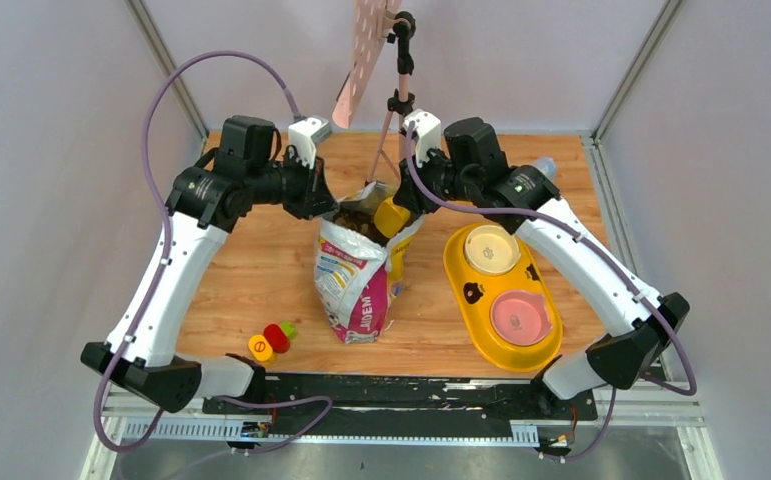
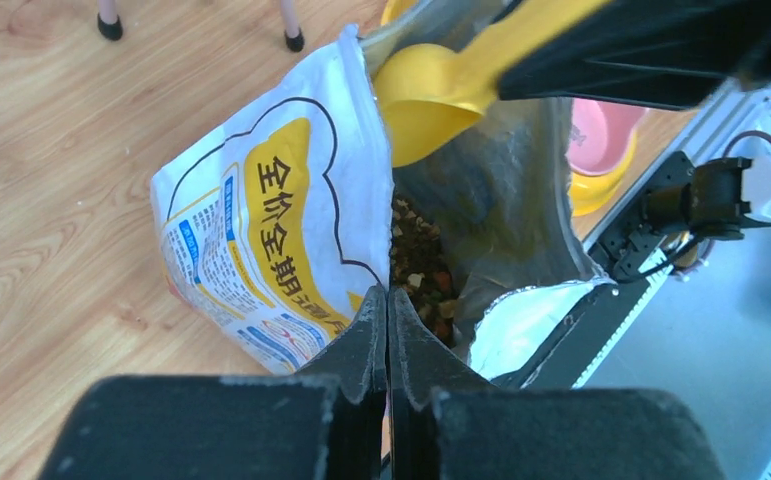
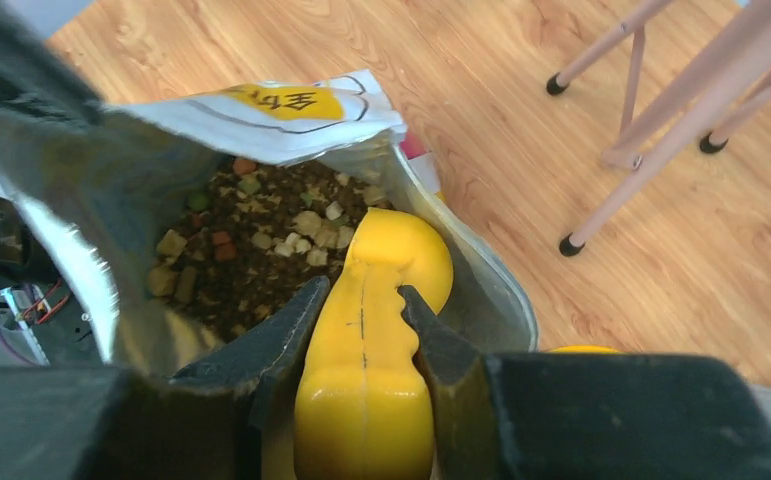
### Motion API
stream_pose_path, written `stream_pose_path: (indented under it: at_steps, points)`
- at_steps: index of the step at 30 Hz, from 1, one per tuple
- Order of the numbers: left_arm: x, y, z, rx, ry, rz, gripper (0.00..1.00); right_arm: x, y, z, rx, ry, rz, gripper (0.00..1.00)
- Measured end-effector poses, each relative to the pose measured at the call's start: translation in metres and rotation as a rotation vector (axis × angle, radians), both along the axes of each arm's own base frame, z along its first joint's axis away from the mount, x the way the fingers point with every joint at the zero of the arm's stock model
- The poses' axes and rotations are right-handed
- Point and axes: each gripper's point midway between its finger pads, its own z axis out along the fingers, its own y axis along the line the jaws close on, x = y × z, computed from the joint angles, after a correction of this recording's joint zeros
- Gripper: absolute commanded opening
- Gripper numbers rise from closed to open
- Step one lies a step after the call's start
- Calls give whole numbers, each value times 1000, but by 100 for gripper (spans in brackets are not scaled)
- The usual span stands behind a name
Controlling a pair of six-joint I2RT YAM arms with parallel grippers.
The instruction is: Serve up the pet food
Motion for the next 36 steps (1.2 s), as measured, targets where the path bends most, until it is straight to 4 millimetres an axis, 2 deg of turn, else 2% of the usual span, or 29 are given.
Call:
stream_pose_path:
  at_steps: [2, 5, 7, 10, 11, 12, 13, 15, 17, 21, 31, 35, 36]
  points:
    - [-5, -2, 4, -21, -20, 0, 0, 4, -2, -11, -20, 20, -31, 0]
    - [-15, -5, 28, -111, -102, 3, 0, 11, -1, -19, -17, 56, -87, 0]
    - [-26, -3, 47, -169, -165, 11, 0, 14, 7, -23, -1, 81, -100, 0]
    - [-30, 0, 58, -202, -210, 38, 3, 17, 18, -36, -8, 114, -111, 0]
    - [-28, 2, 58, -199, -218, 57, 21, 18, 20, -41, -14, 126, -115, 0]
    - [-24, 5, 58, -190, -223, 82, 32, 19, 21, -46, -22, 137, -121, 0]
    - [-17, 9, 55, -171, -232, 120, 51, 21, 22, -50, -28, 148, -127, 0]
    - [-3, 18, 49, -122, -245, 186, 66, 24, 24, -56, -40, 165, -135, 0]
    - [9, 27, 39, -66, -241, 248, 69, 26, 27, -58, -47, 170, -139, 0]
    - [14, 37, 24, 0, -215, 292, 66, 27, 30, -57, -59, 172, -146, 0]
    - [34, 32, -34, 137, -47, 282, 59, 28, 30, -58, -88, 152, -184, 0]
    - [31, 32, -57, 177, 13, 261, 53, 28, 28, -64, -104, 151, -198, 0]
    - [29, 32, -61, 184, 28, 255, 46, 28, 26, -69, -113, 157, -200, 0]
